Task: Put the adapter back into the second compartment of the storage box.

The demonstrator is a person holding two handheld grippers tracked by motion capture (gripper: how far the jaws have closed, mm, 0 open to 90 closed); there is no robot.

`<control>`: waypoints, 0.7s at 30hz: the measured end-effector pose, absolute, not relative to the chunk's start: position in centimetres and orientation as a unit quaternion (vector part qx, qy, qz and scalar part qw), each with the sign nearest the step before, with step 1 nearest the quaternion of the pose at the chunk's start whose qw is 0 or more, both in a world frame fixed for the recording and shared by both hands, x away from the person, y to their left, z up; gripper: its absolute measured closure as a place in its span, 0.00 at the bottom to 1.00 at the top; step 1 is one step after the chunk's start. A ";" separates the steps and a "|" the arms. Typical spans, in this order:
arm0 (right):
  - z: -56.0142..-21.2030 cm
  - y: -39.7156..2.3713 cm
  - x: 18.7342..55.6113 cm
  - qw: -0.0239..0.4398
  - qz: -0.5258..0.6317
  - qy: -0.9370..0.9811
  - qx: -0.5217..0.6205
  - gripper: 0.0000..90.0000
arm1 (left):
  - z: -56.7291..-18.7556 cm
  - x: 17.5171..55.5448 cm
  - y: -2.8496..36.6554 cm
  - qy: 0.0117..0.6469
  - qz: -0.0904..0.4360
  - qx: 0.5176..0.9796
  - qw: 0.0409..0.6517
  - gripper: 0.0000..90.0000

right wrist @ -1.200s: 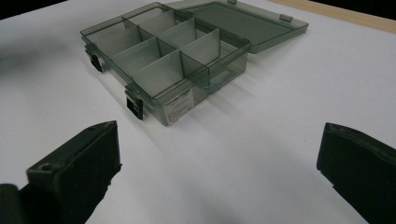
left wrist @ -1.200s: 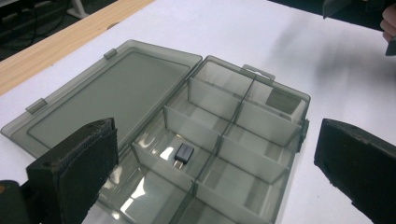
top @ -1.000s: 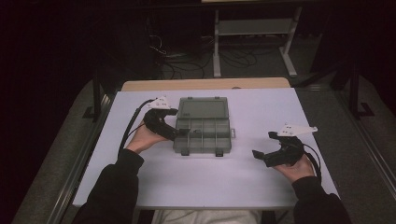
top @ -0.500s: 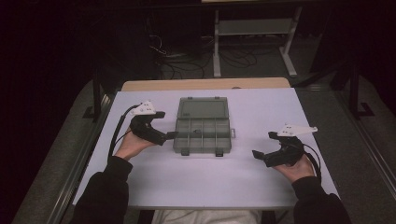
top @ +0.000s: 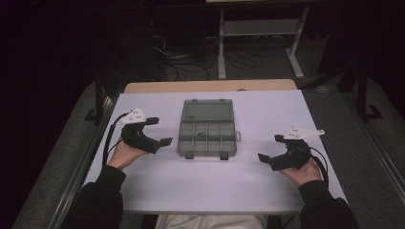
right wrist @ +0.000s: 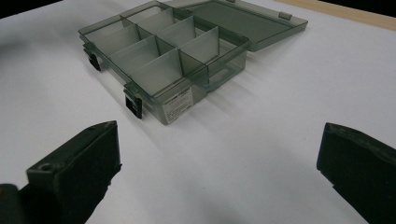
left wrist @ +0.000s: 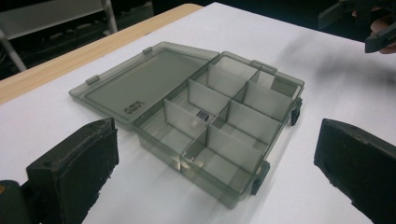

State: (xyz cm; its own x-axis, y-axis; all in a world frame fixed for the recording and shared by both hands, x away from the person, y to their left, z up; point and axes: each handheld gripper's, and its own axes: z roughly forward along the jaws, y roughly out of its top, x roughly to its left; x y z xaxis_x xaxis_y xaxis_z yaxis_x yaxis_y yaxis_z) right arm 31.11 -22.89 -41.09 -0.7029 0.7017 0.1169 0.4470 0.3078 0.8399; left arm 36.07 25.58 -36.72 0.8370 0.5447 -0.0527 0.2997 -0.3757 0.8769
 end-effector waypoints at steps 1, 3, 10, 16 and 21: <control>-41.1 -22.9 31.1 0.137 0.465 0.797 0.360 0.00 | -36.8 36.0 25.8 0.259 0.126 0.818 0.497 0.00; -41.1 -22.9 31.1 0.137 0.465 0.797 0.361 0.00 | -36.9 35.8 26.3 0.263 0.132 0.814 0.501 0.00; -41.1 -22.9 31.1 0.137 0.465 0.796 0.362 0.00 | -37.4 35.3 27.8 0.277 0.136 0.809 0.501 0.00; -41.1 -23.0 31.1 0.137 0.466 0.795 0.363 0.00 | -37.8 34.8 29.3 0.286 0.144 0.803 0.503 0.00; -41.1 -23.0 31.0 0.136 0.466 0.795 0.363 0.00 | -38.2 34.1 30.3 0.286 0.149 0.799 0.508 0.00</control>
